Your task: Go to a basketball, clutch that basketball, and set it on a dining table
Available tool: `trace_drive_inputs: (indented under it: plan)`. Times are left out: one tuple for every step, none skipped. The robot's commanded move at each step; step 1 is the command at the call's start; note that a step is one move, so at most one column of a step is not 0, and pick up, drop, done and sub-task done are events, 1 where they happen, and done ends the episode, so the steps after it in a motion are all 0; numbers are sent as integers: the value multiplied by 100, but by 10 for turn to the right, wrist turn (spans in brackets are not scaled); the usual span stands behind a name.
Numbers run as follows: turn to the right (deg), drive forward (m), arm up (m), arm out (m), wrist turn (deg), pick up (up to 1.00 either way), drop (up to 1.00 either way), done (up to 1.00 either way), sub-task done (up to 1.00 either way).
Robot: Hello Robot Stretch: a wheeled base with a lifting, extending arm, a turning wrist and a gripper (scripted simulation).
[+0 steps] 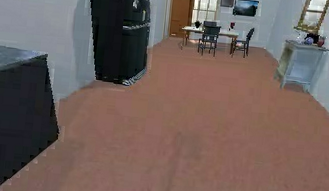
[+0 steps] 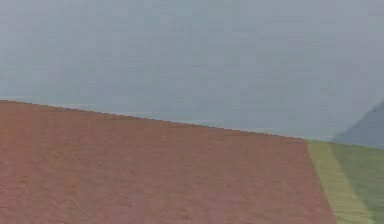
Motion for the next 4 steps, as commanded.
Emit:
trace_drive_inputs:
  plan:
    - [0,100,0,0,0,0,0,0,0]
    - [0,100,0,0,0,0,0,0,0]
    - [0,100,0,0,0,0,0,0,0]
    - [0,100,0,0,0,0,0,0,0]
